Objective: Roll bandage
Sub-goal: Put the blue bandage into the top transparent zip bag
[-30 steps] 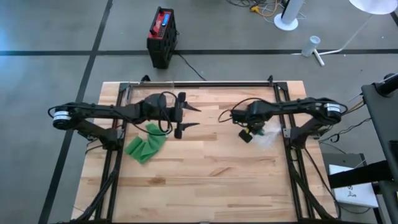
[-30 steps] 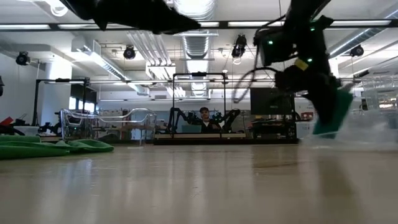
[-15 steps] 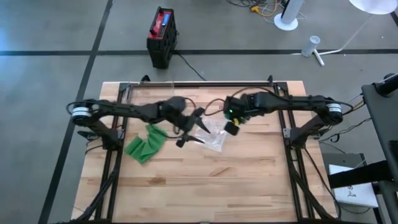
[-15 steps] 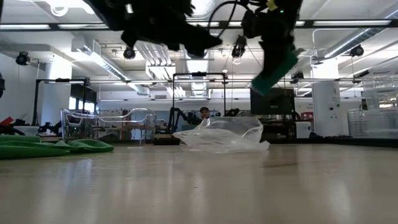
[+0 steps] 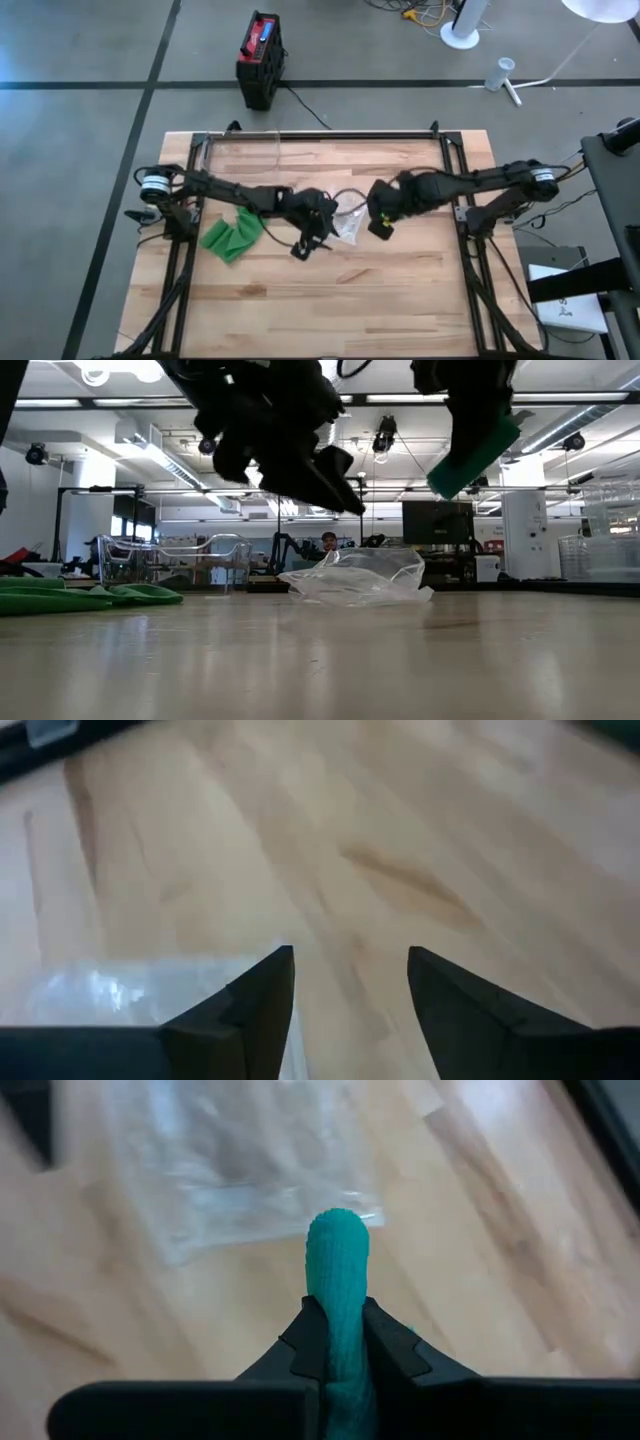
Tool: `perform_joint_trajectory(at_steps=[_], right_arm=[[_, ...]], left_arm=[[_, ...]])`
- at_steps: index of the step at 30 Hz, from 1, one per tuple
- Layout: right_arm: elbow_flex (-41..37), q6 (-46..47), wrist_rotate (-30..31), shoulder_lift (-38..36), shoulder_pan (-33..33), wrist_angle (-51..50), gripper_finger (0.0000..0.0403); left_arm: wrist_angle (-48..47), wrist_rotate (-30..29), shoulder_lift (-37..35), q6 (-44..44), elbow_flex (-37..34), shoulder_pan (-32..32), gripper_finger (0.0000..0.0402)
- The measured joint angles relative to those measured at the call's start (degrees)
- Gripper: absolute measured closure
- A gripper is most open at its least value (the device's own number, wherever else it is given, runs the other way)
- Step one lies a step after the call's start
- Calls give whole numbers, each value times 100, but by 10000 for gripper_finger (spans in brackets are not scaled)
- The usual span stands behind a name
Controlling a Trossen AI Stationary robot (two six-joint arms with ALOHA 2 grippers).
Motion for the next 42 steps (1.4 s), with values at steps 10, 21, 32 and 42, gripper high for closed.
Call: perform_joint_trajectory(at_steps=[10,21,32,42], right_arm=[[-7,1568,271,312,1194,236,376],[179,2001,835,589,2142,1372,377],[718,1396,1197,587,2321,1376,377],[773,1096,900,585,2026,1102,376]], left_arm=[[591,-1289,-13,-78,-606,-108,192],[2039,-1309,-13,-275,-1608,184,219],[2514,-1646,147,-337,-1759,223,256],[2763,-1368,986,-486,-1127,241,229]])
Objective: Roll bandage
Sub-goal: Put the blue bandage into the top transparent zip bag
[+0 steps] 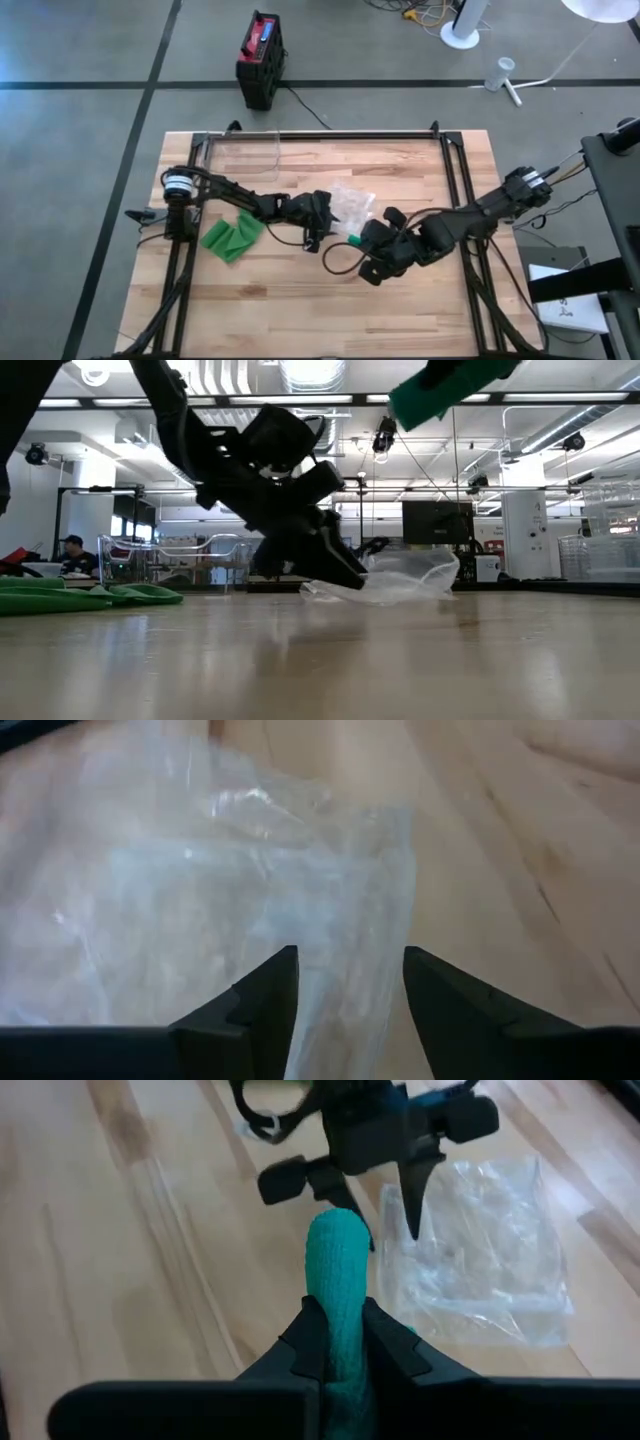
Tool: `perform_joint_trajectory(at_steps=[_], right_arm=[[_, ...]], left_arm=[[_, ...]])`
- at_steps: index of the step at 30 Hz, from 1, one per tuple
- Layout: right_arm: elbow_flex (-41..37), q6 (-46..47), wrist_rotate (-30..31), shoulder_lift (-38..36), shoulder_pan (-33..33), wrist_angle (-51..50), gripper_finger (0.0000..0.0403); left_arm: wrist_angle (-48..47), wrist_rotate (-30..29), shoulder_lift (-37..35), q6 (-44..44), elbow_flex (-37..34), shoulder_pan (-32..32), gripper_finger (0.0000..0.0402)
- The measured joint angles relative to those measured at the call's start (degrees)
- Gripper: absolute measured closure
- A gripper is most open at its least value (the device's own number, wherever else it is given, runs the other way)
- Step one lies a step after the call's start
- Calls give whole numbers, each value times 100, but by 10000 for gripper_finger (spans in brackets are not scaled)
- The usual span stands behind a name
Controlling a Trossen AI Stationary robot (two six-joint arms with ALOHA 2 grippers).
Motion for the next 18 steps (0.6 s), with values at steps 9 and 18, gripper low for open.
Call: perform_joint_trajectory(at_steps=[9,18], right_arm=[[-32,116,-37,3,17,-103,377],[-284,505,-32,9,15,-73,377]], left_arm=[[-118,32,404,55,518,-188,222],[268,-270,472,214,528,-145,183]])
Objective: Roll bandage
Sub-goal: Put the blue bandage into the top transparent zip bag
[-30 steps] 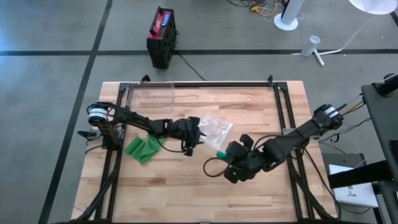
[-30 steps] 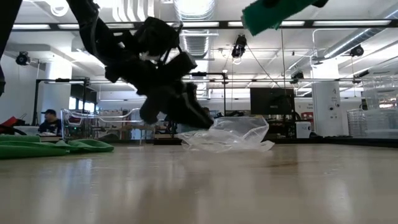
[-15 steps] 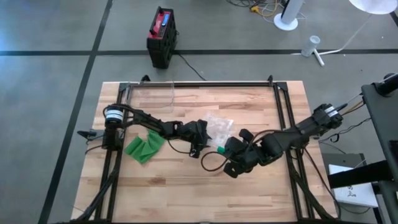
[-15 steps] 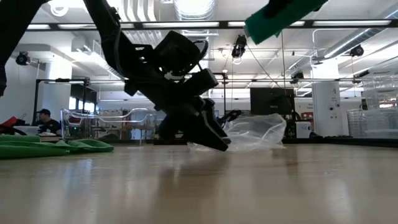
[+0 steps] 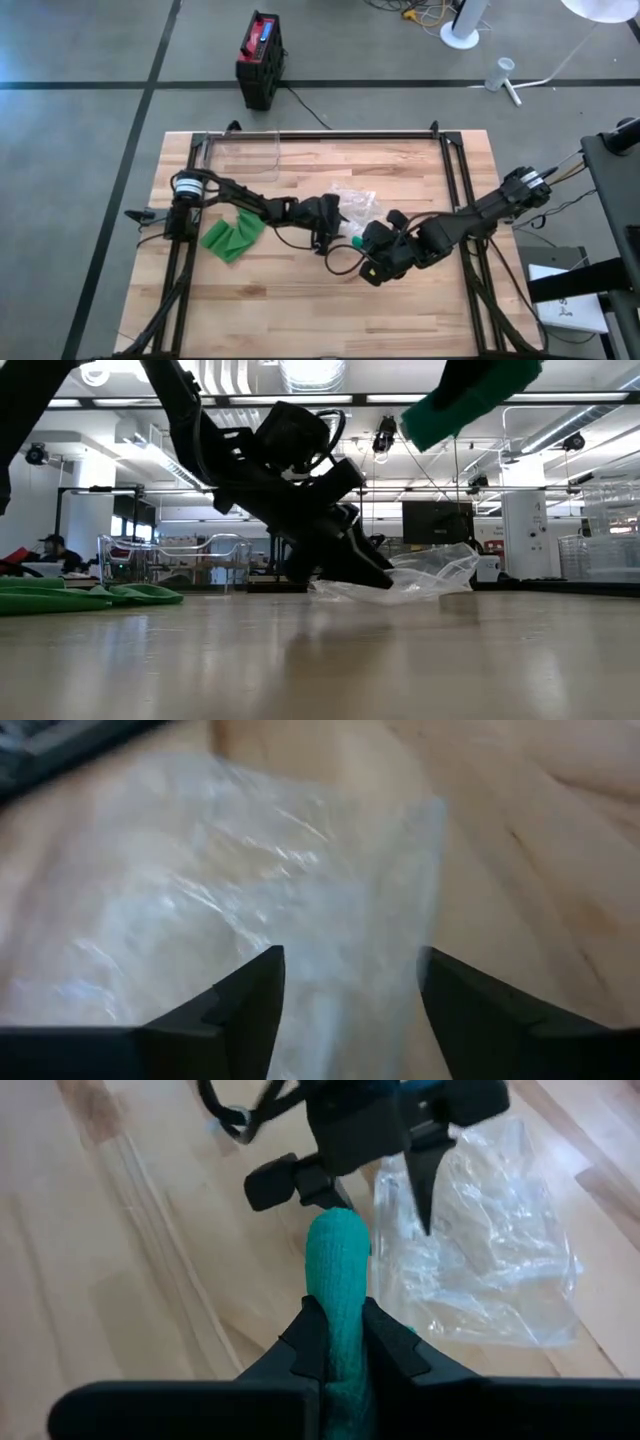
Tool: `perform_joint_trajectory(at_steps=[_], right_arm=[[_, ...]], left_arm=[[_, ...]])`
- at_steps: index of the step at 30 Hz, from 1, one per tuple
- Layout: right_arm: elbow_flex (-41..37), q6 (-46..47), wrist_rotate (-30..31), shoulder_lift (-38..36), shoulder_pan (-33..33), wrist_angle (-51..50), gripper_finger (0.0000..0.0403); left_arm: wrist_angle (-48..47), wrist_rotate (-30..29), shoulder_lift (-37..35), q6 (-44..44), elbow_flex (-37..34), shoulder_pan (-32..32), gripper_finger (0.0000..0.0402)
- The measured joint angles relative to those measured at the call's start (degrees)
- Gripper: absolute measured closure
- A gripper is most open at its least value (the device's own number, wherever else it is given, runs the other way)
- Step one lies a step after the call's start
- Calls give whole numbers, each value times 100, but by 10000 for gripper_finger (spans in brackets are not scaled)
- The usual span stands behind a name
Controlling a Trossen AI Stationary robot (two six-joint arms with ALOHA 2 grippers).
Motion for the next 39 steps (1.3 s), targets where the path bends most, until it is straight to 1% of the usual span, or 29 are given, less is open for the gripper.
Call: perform_joint_trajectory(at_steps=[1,3,6,8,9,12,13,16,19,21,23,25,27,30,32,36,39], right_arm=[[-44,52,12,0,0,51,377],[-114,187,17,2,0,123,377],[-204,384,19,2,0,126,377],[-282,520,19,2,0,107,376],[-334,592,20,2,0,111,376],[-591,972,17,17,-8,116,377],[-676,1105,18,63,-13,143,377],[-937,1564,46,125,-13,142,377],[-1055,1971,684,115,0,175,377],[-1063,2060,1161,80,0,170,377],[-1046,2110,1605,44,-15,189,377],[-1025,2054,1839,29,-64,202,377],[-1035,1984,1782,28,-169,201,377],[-1158,1800,1580,35,-397,181,377],[-1280,1678,1276,37,-580,154,377],[-1460,1251,459,37,-923,141,377],[-1448,899,185,25,-1093,134,377]], left_arm=[[192,-106,52,2,0,14,182],[590,-127,189,-9,6,97,186],[658,-39,380,-229,155,198,213],[565,-20,409,-477,230,223,250],[590,1,409,-619,269,239,275],[658,31,277,-1180,373,321,366],[650,26,203,-1458,407,367,383],[669,0,-17,-2277,443,489,388],[661,-153,-137,-2844,390,502,399],[655,-360,-155,-3060,376,452,398],[658,-447,-157,-3271,376,392,400],[666,-451,-159,-3651,376,330,401],[685,-451,-159,-3924,376,254,401],[787,-450,-161,-4072,376,141,401],[770,-448,-220,-4130,385,66,401],[774,-435,-388,-4283,378,4,401],[765,-354,-596,-4322,374,-3,401]])
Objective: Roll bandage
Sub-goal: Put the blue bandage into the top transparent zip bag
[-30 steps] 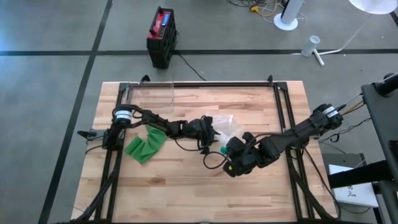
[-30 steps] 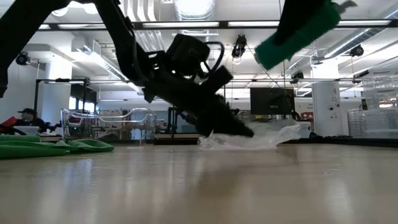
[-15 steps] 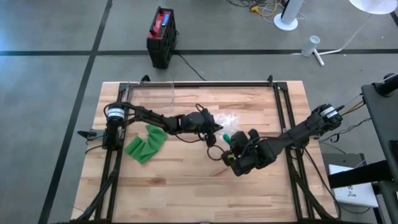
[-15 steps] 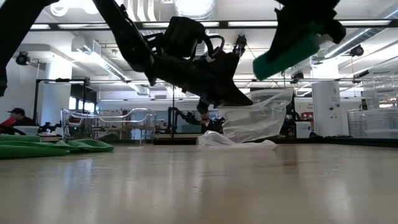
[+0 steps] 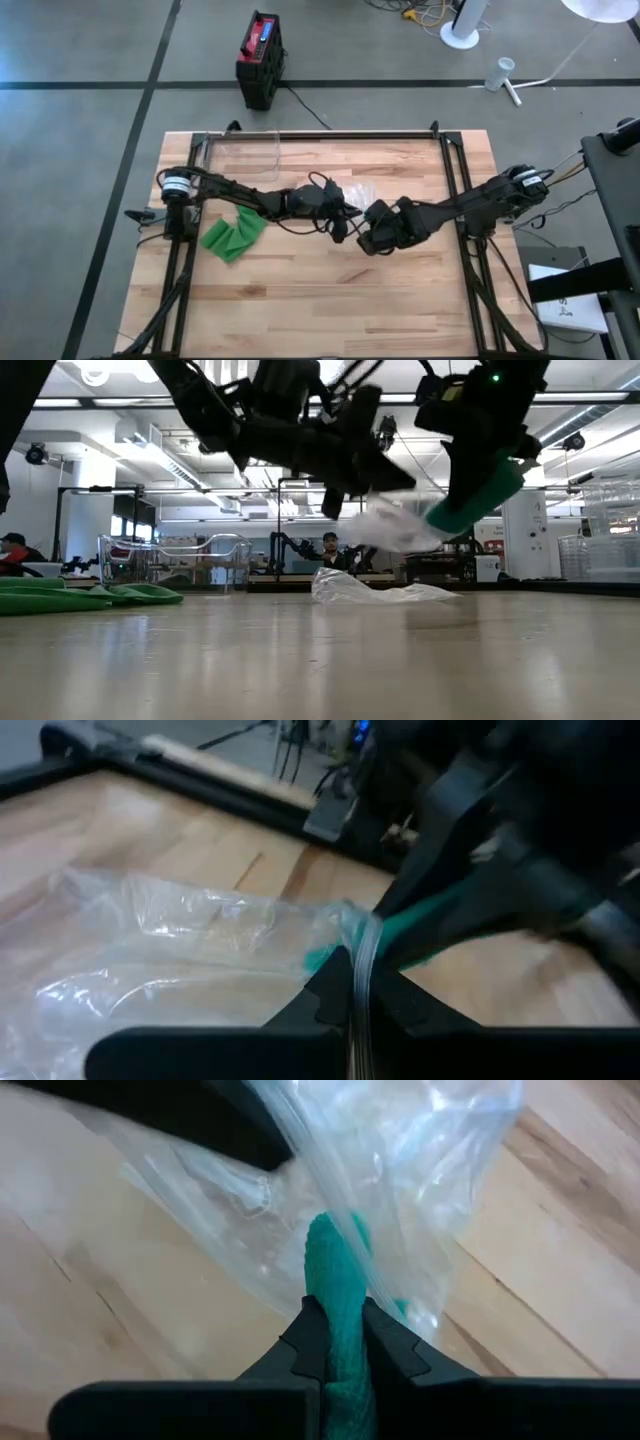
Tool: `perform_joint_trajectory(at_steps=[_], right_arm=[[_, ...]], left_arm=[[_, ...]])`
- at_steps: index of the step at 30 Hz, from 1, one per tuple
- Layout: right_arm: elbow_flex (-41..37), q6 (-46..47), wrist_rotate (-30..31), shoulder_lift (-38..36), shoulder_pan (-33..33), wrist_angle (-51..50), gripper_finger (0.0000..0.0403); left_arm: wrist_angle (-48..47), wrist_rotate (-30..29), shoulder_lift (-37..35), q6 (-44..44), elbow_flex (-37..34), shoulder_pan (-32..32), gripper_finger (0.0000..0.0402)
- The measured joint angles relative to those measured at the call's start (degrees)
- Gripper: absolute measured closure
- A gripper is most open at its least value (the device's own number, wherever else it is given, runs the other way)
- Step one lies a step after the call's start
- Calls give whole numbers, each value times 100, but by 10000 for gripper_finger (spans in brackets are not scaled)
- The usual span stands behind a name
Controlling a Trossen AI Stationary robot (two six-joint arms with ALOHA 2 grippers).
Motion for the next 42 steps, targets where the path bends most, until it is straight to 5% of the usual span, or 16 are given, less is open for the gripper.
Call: perform_joint_trajectory(at_steps=[13,23,34,42], right_arm=[[912,-1114,335,-301,-700,-163,367],[1379,-1361,140,-305,-746,-267,369],[1510,-1361,136,-292,-1128,-234,367],[1535,-1532,130,-290,-1475,-159,309]], left_arm=[[52,163,-358,-50,0,-105,401],[-188,-503,-358,-290,-49,127,401],[1056,12,-356,-1160,-301,176,401],[1322,57,-345,-1546,-380,175,401]])
